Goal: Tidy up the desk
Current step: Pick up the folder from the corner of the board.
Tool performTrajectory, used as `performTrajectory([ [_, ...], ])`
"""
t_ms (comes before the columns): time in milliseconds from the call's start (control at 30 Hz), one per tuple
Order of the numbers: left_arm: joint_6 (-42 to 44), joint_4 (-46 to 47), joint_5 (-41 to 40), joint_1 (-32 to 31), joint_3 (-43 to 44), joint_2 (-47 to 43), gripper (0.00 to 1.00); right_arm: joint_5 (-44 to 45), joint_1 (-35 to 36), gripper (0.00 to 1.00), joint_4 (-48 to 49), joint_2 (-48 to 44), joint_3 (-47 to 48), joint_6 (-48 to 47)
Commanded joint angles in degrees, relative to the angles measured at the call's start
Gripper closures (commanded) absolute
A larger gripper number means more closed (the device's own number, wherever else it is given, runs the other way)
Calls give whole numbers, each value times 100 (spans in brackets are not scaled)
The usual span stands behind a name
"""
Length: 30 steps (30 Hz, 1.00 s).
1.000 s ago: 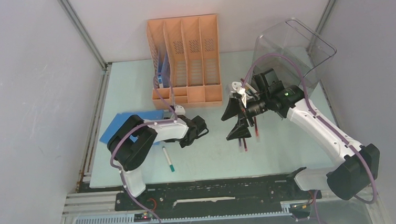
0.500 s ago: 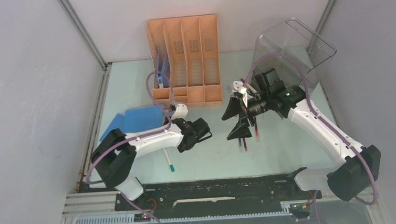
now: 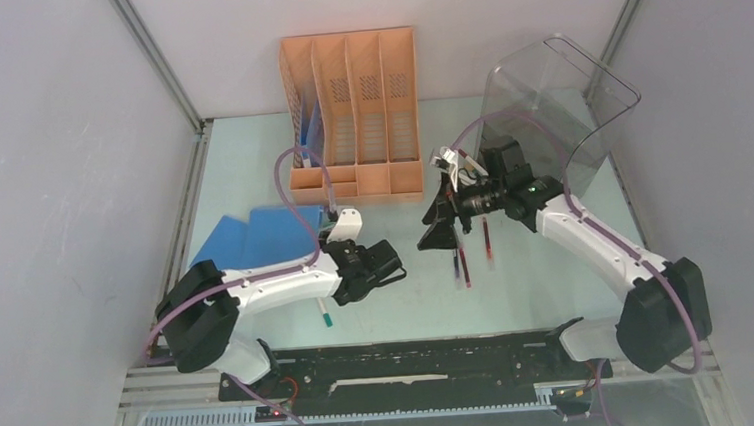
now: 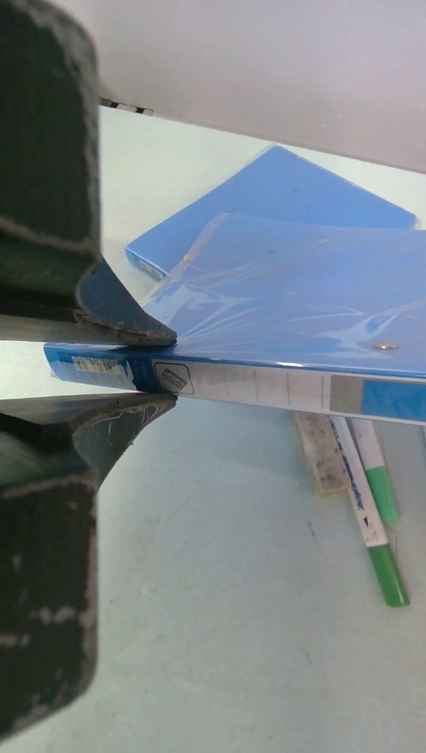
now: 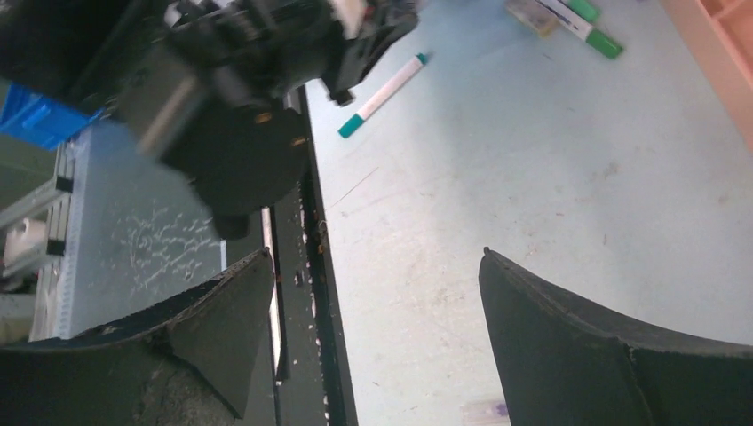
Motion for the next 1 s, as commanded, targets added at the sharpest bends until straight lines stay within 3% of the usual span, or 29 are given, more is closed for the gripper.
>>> performTrajectory([
  [0,-278,246,-42,-201,7,-284,100,533,50,9,1914,303,-339,2073],
  [200,-436,246,-71,-602,42,-371,100,913,502,11,3815,1227,-441,3564],
  [433,-643,241,-56,-1045,62,-418,100,1186,1183,9,3871,2356,547,4015],
  [533,-673,295,-24,-1167,68,-393,100,1010,1354,3,4172,2713,753,4440],
  [967,-342,719,37,-1383,124,-389,100,725,1792,3,4200,3195,1021,4475],
])
